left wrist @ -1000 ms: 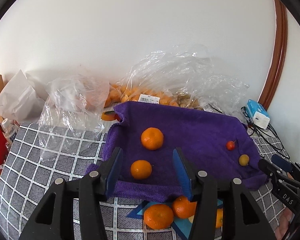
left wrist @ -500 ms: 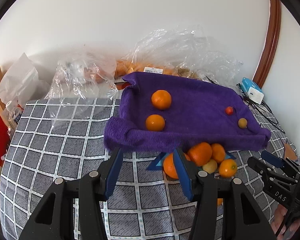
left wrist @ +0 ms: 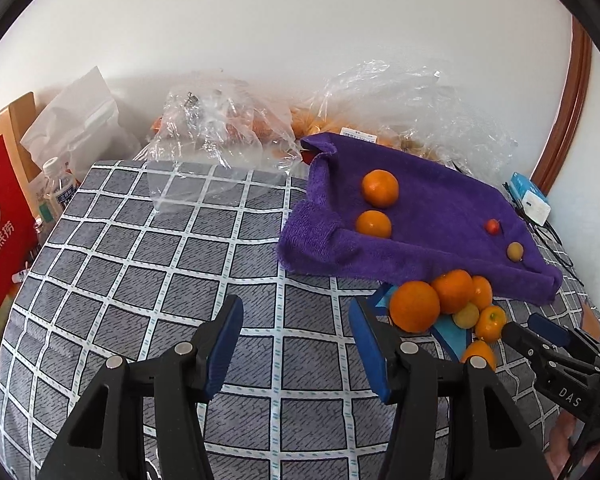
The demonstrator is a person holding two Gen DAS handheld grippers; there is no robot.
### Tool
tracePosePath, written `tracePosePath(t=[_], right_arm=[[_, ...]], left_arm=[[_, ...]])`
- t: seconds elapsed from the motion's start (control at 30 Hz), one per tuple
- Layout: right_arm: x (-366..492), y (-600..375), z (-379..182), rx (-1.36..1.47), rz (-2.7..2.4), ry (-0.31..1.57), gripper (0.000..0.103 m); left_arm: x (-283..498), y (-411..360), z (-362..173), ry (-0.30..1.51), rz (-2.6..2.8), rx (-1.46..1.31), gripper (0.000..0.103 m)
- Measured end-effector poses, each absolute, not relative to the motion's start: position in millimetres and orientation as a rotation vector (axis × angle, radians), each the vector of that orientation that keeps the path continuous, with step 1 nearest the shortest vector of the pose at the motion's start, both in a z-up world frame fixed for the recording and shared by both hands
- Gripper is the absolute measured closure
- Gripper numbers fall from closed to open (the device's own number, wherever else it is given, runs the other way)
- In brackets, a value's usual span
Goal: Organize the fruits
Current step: 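Withdraw both open tools from the towel toward the remaining fruit, then grasp an orange from the pile with the right tool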
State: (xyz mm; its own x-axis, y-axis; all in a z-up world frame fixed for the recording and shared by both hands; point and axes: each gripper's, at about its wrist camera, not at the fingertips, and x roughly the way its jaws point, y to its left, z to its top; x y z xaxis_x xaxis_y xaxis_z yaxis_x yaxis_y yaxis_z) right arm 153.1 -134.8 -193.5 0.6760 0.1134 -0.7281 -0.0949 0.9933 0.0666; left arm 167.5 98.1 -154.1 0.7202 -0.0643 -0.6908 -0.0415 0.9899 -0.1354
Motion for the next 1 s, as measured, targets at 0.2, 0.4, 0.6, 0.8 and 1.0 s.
tracePosePath(t=[0.2, 0.4, 0.6, 0.8, 1.0], right_arm=[[157.6, -121.4, -197.9, 0.008, 0.151, 0.836, 0.040], [163.6, -107.6, -198.5, -0.015, 0.137, 0.814, 0.056], [161.8, -109.7, -199.3, -0.022, 0.118, 0.804, 0.069], [146.4, -124.1, -188.4, -0.026, 0.090, 0.769, 0.069], [138.6, -142.5, -189.3, -0.026, 0.044, 0.796, 0.069]], left_arm=[[168.3, 102.7, -156.5, 0.768, 0.012, -0.161, 0.049], [171.6, 109.5, -160.3, 0.785, 0.034, -0.189, 0.049], [172.8, 112.5, -161.9, 0.795, 0.030, -0.204, 0.049], [171.7, 109.0, -161.4, 0.796, 0.016, -0.189, 0.049], [171.6, 107.7, -161.1, 0.795, 0.014, -0.186, 0.049]])
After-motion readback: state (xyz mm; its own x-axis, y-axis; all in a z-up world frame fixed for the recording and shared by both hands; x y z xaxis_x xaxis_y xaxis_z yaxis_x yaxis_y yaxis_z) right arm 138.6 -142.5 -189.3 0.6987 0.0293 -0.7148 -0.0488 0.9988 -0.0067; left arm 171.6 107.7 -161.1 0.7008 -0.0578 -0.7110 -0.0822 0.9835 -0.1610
